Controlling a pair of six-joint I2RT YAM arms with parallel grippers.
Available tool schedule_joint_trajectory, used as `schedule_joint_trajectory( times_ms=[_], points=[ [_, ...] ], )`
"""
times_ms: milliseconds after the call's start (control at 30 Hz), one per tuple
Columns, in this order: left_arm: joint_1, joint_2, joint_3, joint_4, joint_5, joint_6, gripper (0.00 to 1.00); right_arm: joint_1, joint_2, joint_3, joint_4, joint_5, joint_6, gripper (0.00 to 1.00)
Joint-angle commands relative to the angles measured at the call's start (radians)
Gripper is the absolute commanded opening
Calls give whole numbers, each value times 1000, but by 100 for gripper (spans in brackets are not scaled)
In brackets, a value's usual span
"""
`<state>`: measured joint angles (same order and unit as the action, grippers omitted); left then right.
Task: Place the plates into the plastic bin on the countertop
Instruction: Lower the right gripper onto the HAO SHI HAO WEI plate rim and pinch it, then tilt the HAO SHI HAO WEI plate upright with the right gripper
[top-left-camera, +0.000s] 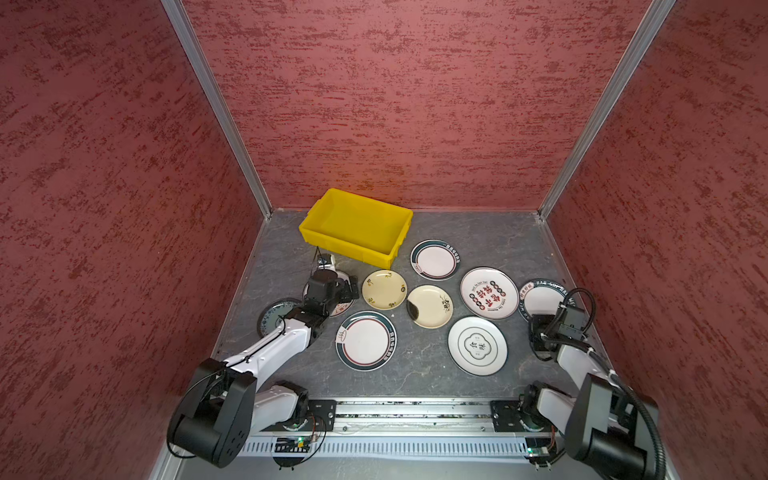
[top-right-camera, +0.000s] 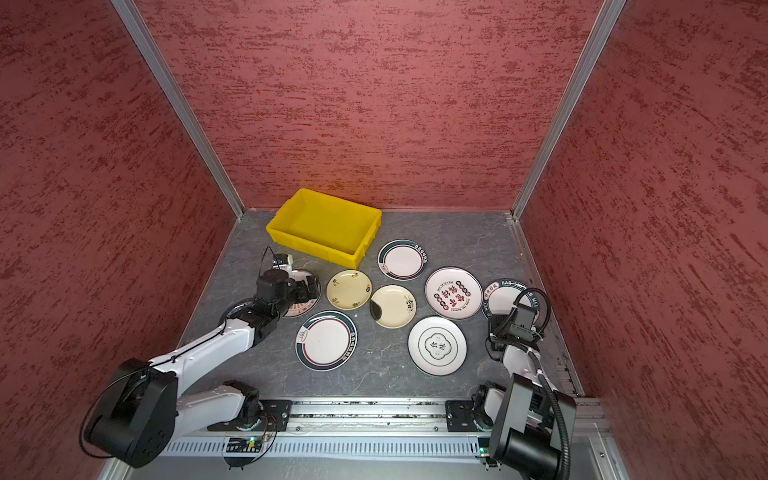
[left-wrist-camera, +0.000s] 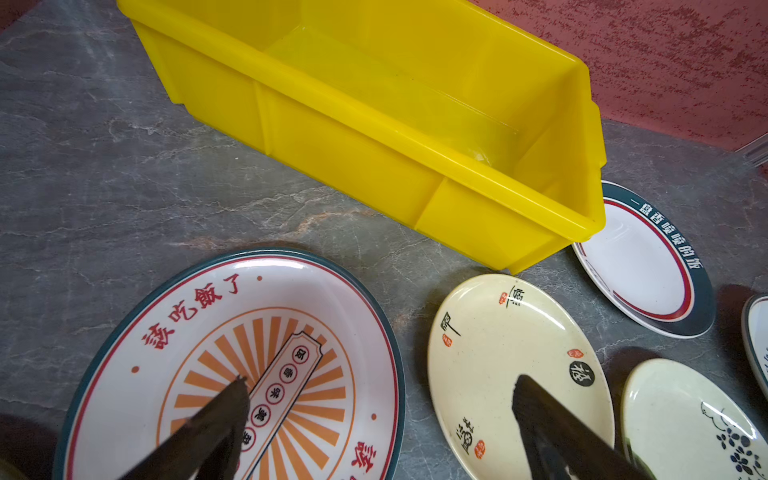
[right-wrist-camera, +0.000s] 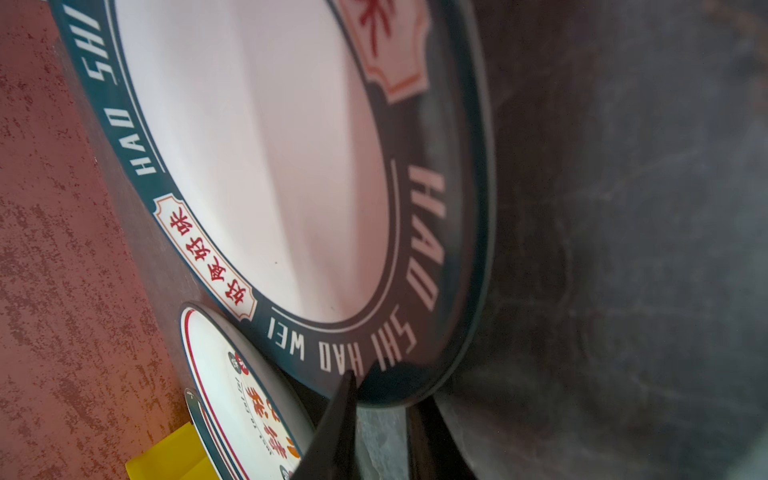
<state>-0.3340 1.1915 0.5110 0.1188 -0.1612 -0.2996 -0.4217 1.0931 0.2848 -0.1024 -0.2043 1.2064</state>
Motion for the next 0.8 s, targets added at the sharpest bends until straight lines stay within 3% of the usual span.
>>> schedule_joint_trajectory(
  times_ms=[0, 633, 767],
  points=[
    [6, 0, 21, -15, -10, -3, 99, 0, 18, -41, -104, 5, 13, 17],
    [6, -4, 22, -19, -16, -1, 99, 1, -47, 31, -188, 66, -67, 6],
    [5, -3, 22, -20, -14, -2, 99, 0, -61, 35, -191, 61, -65, 22]
  ],
)
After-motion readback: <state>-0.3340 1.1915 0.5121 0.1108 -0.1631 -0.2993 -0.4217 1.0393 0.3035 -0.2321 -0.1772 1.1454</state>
